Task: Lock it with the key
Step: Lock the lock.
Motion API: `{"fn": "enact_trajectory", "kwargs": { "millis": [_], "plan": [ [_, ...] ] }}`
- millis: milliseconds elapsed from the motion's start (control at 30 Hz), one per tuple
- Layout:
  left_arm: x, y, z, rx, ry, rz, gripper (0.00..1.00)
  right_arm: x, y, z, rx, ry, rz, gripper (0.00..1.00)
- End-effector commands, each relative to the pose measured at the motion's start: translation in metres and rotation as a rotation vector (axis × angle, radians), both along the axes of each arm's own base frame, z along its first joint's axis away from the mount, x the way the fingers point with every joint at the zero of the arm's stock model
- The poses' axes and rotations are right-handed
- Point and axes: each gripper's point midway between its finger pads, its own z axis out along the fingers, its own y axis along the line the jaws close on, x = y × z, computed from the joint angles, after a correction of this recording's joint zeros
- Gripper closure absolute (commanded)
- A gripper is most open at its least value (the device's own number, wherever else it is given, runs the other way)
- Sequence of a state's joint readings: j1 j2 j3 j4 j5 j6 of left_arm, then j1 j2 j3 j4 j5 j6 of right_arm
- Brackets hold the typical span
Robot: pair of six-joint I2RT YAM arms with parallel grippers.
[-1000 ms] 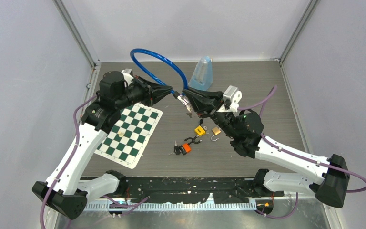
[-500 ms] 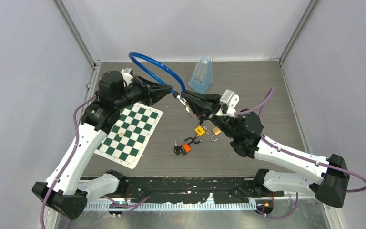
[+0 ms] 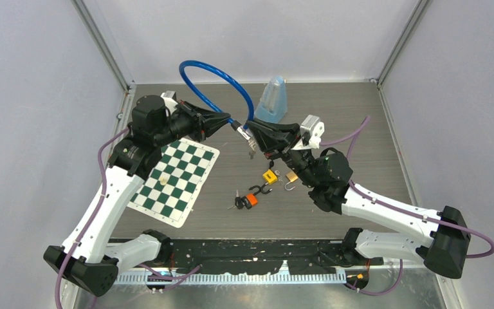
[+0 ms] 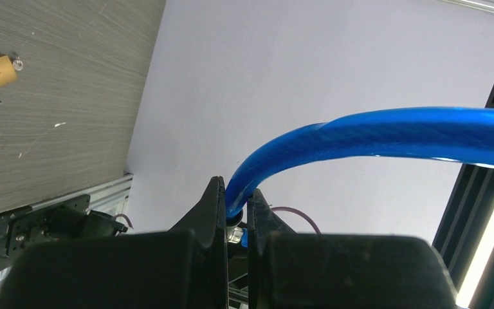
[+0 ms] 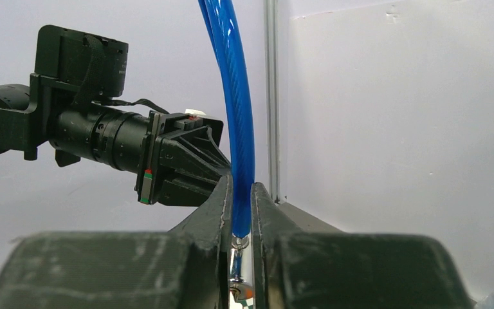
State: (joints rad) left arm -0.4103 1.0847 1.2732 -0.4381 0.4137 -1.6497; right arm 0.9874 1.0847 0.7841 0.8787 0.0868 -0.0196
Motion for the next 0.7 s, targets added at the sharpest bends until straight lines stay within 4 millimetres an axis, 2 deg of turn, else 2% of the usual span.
{"fn": "enact_trajectory", "kwargs": {
  "millis": [0,167,333,600,667],
  "plan": [
    [-0.009,0.003,0.067,-0.129,-0.202,-0.005,1.00,0.003,0.020,-0.040,-0.120,0.115,0.032,0.95],
    [-0.004,0.007,0.051,-0.046,-0.227,0.025,1.00,0.017,0.009,-0.027,-0.134,0.185,-0.062,0.90],
    [0.001,0.009,0.033,0.022,-0.243,0.038,1.00,0.019,0.005,-0.011,-0.137,0.208,-0.075,0.85],
    [0.005,0.012,0.028,0.060,-0.259,0.058,1.00,0.015,0.003,0.003,-0.143,0.223,-0.064,0.73],
    [0.006,0.012,0.027,0.066,-0.258,0.058,1.00,0.014,0.001,0.011,-0.132,0.223,-0.062,0.69]
  ]
}}
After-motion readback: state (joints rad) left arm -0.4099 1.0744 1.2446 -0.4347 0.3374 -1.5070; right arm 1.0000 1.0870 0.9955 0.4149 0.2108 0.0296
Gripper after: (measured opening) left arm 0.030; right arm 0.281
